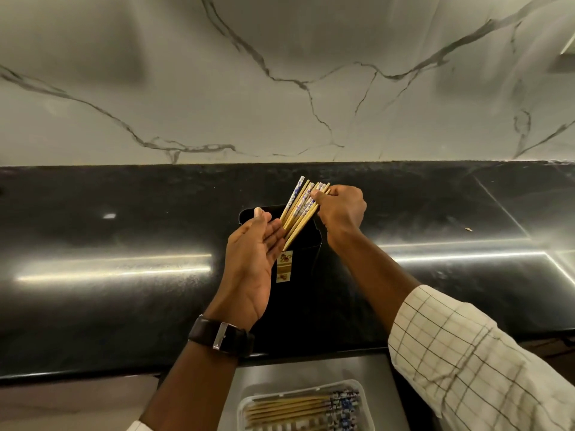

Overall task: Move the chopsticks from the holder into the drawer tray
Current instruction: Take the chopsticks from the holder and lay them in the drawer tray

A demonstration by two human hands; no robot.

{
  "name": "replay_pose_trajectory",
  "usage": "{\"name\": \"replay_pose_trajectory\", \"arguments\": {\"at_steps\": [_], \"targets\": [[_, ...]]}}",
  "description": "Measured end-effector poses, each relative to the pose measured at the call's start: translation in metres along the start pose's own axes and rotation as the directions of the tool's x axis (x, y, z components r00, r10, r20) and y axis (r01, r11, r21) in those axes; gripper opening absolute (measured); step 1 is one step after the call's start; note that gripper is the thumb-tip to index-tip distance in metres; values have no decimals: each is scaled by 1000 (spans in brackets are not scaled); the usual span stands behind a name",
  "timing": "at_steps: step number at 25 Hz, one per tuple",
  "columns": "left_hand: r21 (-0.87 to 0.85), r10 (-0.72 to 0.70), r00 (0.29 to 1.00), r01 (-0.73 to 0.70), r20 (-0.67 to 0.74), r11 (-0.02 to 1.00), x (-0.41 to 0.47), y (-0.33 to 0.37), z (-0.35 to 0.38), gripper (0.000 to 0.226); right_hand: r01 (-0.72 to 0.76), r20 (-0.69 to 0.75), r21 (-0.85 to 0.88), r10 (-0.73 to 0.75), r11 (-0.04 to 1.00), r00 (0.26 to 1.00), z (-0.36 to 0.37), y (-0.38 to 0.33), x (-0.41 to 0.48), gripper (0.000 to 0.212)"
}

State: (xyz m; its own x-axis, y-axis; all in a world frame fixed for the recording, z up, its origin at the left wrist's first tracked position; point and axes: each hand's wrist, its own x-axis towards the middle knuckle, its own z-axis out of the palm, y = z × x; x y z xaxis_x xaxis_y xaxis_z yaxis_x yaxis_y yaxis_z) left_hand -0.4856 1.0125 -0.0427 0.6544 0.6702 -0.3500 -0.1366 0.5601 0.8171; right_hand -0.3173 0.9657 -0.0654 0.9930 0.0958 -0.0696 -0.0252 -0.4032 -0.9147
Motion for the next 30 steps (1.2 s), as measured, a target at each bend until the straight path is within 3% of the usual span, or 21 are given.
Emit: {"name": "replay_pose_trajectory", "arguments": {"at_steps": [9,14,16,18,20,22,24,27,30], "targets": [[-24,-7,1000,7,-3,1000,2,-7,6,25,180,47,-101,-175,979,983,-19,-16,-8,27],[173,130,989,-141,71,975,-3,-10,6,26,416,49,-119,-414,901,909,-47,-44,-31,28],[358,255,951,-304,178,883,-5,-7,7,41,530,30,-74,-530,844,848,-65,-64,-44,22],[526,366,886,-464,285,713,-9,2,15,48,628,21,5,-628,778,778,-88,-85,-59,13],[574,472,793,-606,385,551,-15,16,24,46,673,41,133,-683,727,729,-112,-103,-72,10],[524,530,689,-723,494,451,-22,28,31,34,649,92,282,-694,706,714,-133,-117,-81,6],[424,503,669,-740,547,523,-31,31,33,22,598,118,377,-677,707,726,-144,-123,-85,7],[318,360,778,-563,515,763,-52,20,29,18,385,285,478,-554,789,782,-152,-109,-90,10],[256,206,845,-368,493,894,-69,0,21,19,219,465,358,-377,908,801,-149,-75,-100,15]]}}
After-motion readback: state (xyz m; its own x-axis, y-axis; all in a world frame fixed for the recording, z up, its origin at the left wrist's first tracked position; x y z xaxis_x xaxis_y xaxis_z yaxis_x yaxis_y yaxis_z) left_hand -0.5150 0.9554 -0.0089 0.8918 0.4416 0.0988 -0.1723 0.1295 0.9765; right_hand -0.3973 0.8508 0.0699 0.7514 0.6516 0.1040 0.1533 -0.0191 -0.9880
